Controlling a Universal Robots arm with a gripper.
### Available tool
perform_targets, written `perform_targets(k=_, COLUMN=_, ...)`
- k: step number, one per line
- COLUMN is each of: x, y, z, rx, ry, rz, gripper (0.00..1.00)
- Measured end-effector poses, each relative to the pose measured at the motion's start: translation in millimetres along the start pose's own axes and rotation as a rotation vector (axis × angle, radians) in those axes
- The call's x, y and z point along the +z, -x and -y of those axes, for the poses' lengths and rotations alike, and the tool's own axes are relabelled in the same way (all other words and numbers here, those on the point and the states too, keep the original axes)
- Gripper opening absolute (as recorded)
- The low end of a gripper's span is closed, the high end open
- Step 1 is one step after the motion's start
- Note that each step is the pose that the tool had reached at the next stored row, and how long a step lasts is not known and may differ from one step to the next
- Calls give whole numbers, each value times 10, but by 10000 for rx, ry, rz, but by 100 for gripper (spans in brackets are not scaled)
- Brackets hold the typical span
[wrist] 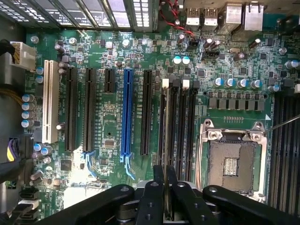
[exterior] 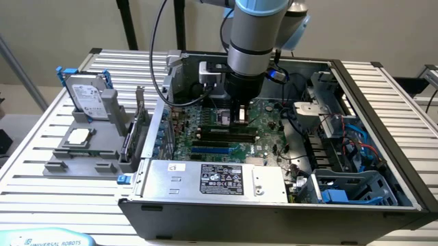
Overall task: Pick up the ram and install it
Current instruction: 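Insert the ram into the slot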
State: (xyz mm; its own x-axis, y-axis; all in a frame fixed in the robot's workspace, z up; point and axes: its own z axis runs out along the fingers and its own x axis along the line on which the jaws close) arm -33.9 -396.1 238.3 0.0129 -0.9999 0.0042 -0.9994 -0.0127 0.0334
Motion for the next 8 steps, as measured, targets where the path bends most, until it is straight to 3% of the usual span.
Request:
perform_targets(k=2, x=2, y=0, z=1, rx=3, ry=3, rz=-27, gripper=13)
perform_targets(k=8, x=37, y=0, z=2, rx=63, ry=19, rz=-30, gripper=13)
